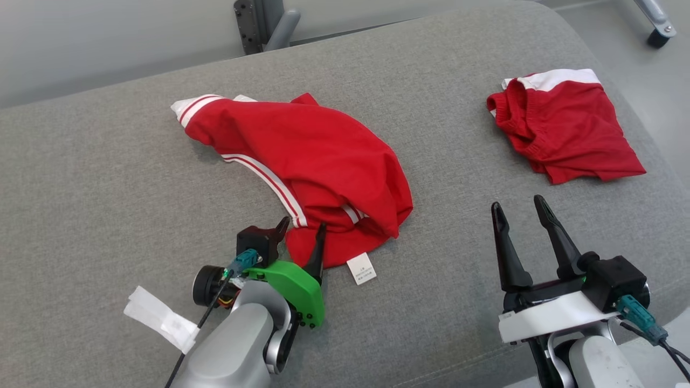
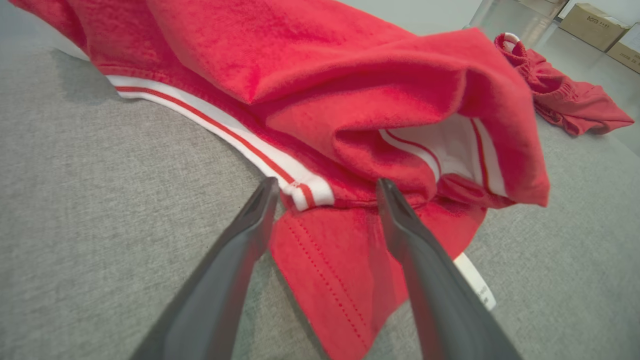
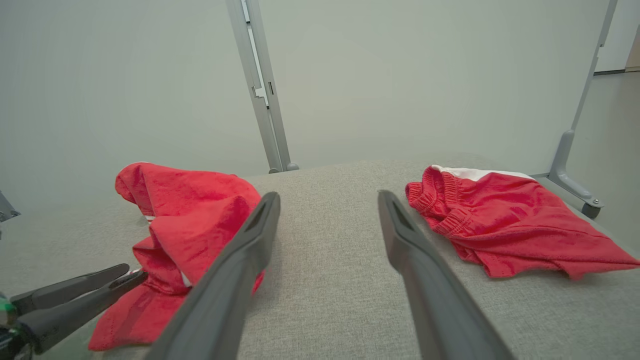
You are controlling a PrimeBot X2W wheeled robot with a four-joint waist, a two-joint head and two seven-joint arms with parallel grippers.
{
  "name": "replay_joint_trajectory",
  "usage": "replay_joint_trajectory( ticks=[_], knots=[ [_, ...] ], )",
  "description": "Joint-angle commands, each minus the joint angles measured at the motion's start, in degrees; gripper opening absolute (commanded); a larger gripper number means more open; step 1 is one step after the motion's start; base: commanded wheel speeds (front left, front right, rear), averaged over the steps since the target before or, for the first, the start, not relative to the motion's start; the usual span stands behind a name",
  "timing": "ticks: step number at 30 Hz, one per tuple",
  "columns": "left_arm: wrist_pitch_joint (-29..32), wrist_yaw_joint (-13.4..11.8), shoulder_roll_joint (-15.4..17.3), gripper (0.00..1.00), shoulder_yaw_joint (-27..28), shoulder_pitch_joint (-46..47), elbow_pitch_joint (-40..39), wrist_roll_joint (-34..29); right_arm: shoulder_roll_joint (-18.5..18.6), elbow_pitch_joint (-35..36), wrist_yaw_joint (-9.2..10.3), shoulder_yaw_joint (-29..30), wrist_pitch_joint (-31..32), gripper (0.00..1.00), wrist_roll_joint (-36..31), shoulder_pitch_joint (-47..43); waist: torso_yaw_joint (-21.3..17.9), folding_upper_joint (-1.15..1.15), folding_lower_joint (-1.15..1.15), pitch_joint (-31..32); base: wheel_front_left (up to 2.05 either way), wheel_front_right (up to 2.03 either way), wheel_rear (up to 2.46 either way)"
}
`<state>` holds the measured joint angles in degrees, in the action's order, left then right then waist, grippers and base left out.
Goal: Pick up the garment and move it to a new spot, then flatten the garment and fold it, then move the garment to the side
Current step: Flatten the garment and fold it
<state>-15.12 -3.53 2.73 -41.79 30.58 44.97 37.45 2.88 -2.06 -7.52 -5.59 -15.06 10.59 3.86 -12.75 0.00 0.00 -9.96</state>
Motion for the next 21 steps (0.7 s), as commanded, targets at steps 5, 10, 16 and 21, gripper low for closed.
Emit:
replay_joint_trajectory(
  ticks=[5, 10, 16, 21],
  knots=[
    [0.0, -0.7, 0.3, 1.0, -1.0, 2.3, 2.4, 3.2, 0.0, 0.3, 0.06, 0.1, -0.2, 1.0, 0.5, 0.7, -2.0, 0.0, 0.0, -1.3, 0.0, 0.0, 0.0],
    [0.0, -1.1, 0.3, 0.0, -2.5, 3.9, 4.0, 5.2, 0.0, 0.3, 0.06, 0.5, -0.2, 1.0, 0.6, 0.7, -2.1, 0.0, 0.0, -1.3, 0.0, 0.0, 0.0],
    [0.0, -2.1, 0.3, 0.0, -2.3, 4.6, 2.3, 4.6, 0.0, 0.3, 0.06, 1.0, -0.2, 1.0, 0.8, 0.6, -1.1, 0.0, 0.0, -0.6, 0.0, 0.0, 0.0],
    [0.0, -3.9, 0.3, 0.0, 0.8, 5.6, -3.3, -0.1, 0.0, 0.4, 0.07, 1.3, -0.2, 1.0, 0.8, 0.1, -0.2, 0.0, 0.0, 0.1, 0.0, 0.0, 0.0]
  ],
)
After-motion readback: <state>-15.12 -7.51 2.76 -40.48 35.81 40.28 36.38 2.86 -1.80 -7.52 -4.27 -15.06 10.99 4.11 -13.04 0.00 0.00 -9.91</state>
